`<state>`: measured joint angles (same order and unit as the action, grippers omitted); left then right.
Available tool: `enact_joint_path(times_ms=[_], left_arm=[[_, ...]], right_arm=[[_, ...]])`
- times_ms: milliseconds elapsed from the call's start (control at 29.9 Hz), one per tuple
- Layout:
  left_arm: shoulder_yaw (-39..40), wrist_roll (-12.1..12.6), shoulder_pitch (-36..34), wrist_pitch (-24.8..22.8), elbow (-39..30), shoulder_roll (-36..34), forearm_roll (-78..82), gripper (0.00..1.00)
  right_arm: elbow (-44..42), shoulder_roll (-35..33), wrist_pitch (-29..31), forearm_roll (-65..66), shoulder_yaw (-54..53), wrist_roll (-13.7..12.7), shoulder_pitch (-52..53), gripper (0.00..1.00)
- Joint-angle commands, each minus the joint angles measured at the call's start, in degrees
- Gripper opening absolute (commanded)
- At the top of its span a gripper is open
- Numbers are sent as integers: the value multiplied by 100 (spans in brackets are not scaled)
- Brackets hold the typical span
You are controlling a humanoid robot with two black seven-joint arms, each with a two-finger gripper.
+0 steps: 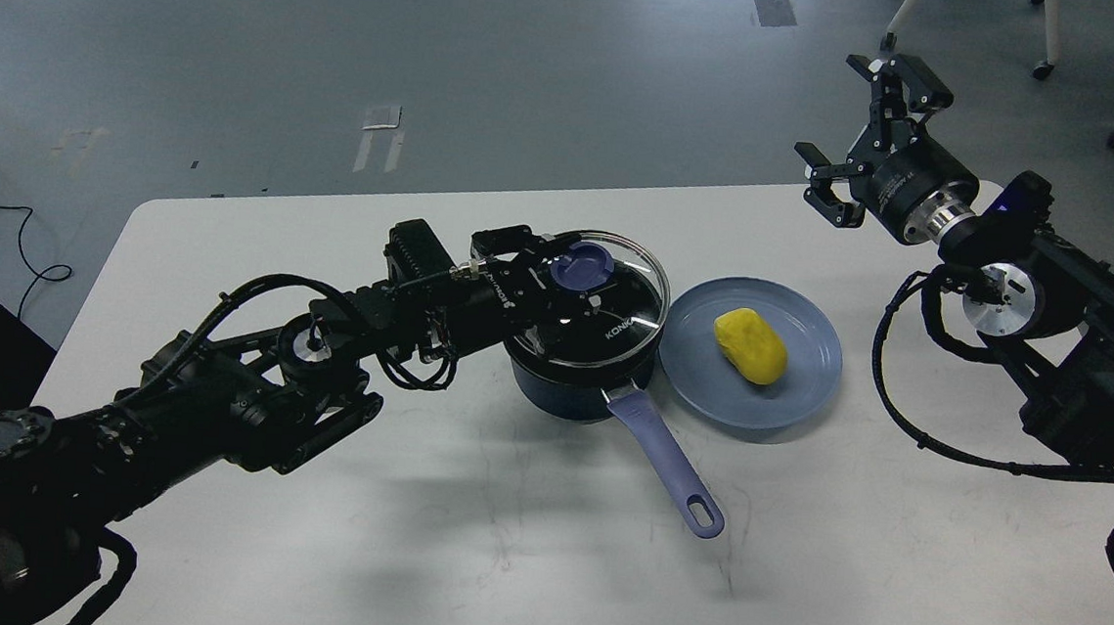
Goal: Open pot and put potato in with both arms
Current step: 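Lift the glass lid off the pot with the left gripper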
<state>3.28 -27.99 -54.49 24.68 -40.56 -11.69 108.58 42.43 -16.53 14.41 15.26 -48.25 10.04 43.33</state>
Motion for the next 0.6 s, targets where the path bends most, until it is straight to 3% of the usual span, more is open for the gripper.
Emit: enact_joint_path(times_ms=[0, 134, 568], left_arm=[[6, -1, -79, -34, -477, -272, 5, 65], [6, -1, -79, -165, -918, -492, -3, 65], [103, -1, -158, -139, -945, -923, -73, 65]], right_arm=[[2, 1, 0, -6, 0, -2, -9, 100], [-7, 1, 0, 3, 0, 7, -17, 100], [-7, 9, 0, -6, 0, 16, -105, 100]])
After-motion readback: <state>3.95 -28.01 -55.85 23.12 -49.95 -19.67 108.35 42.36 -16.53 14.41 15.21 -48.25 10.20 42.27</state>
